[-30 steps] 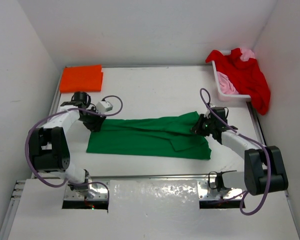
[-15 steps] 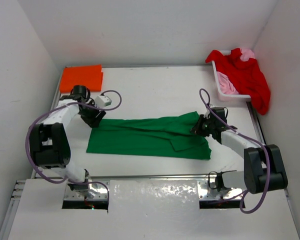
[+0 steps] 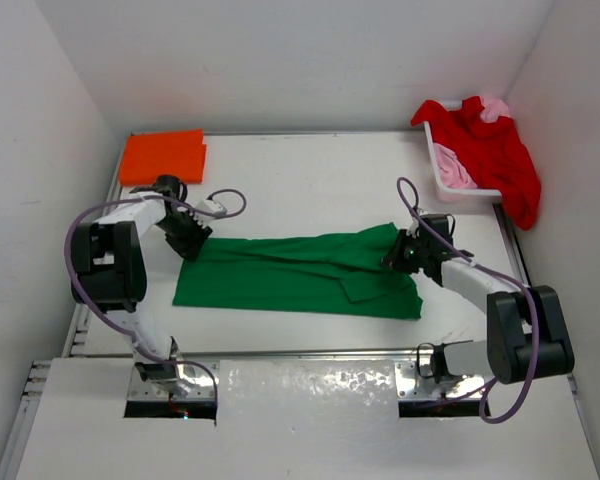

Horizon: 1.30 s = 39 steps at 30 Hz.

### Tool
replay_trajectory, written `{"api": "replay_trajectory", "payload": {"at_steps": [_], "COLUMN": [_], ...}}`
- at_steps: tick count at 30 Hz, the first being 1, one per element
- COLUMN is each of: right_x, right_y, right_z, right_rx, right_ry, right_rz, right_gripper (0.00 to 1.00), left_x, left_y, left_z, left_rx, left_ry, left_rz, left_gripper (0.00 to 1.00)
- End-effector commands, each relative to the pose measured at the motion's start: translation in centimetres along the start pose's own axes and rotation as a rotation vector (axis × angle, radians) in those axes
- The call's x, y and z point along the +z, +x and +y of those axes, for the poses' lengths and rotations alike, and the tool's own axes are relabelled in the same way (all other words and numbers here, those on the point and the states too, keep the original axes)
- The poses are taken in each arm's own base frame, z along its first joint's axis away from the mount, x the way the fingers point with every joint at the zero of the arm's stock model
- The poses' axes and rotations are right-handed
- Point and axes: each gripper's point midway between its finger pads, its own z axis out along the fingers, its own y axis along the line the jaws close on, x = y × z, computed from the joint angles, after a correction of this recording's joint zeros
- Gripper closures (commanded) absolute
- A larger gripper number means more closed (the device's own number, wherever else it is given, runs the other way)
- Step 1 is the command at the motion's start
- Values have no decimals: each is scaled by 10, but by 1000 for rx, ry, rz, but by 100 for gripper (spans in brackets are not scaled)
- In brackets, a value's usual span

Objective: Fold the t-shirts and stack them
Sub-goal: Fold the other side of the tshirt into a rectangle

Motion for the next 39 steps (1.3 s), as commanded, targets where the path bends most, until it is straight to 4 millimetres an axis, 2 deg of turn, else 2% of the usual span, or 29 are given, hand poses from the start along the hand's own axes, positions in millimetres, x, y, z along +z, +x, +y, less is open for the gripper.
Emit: {"api": "replay_trajectory", "payload": {"at_steps": [1, 2, 3, 4, 10, 11, 12, 15, 17, 19, 22, 23, 26, 29, 31, 32, 34, 35, 37, 38, 39], "right_x": [-1, -1, -1, -1, -1, 0, 0, -1, -1, -1, -1, -1, -1, 2, 2, 4, 8, 14, 21, 19, 30], "right_y": [-24, -24, -24, -24, -25, -26, -26, -21, -22, -22, -21, -22, -23, -32, -63, -88, -119, -146, -171, -196, -198], "right_z": [10, 9, 9, 9, 9, 9, 9, 7, 7, 7, 7, 7, 7, 10, 20, 30, 38, 42, 41, 49, 44], "right_rx": [-37, -39, -38, -39, -46, -46, -47, -44, -45, -47, -49, -48, -47, -61, -99, -115, -142, -149, -132, -133, -116], "right_ry": [-19, -19, -17, -18, -17, -16, -17, -9, -6, -5, -6, -4, -4, -8, -16, -24, -24, -22, -22, -39, -35], "right_rz": [-55, -55, -55, -54, -56, -57, -55, -34, -35, -36, -32, -35, -35, -41, -83, -115, -159, -182, -191, -222, -204], "right_gripper": [100, 100, 100, 100, 100, 100, 100, 100, 100, 100, 100, 100, 100, 100, 100, 100, 100, 100, 100, 100, 100], "left_x": [-13, -15, -17, -18, -27, -27, -26, -21, -16, -15, -15, -14, -16, -22, -31, -35, -49, -55, -68, -74, -79], "left_y": [-9, -13, -15, -16, -29, -30, -30, -29, -26, -24, -23, -22, -19, -23, -36, -44, -74, -85, -114, -123, -132], "left_z": [-1, 0, 1, 3, 13, 14, 13, 7, 5, 5, 6, 6, 5, 16, 40, 50, 78, 86, 107, 113, 119], "left_rx": [24, 27, 27, 23, 12, 10, 11, 5, 1, 2, 7, 8, 19, 20, 9, 2, -27, -31, -48, -47, -42], "left_ry": [-1, -10, -18, -27, -87, -87, -79, -32, -18, -21, -29, -28, -36, -97, -193, -232, -325, -350, -422, -446, -470], "left_rz": [-43, -59, -67, -75, -124, -128, -128, -118, -107, -104, -99, -96, -85, -96, -130, -151, -236, -268, -348, -373, -401], "left_gripper": [74, 80, 92, 99, 98, 93, 80, 71, 70, 73, 90, 99, 100, 100, 100, 100, 100, 100, 100, 100, 100]}}
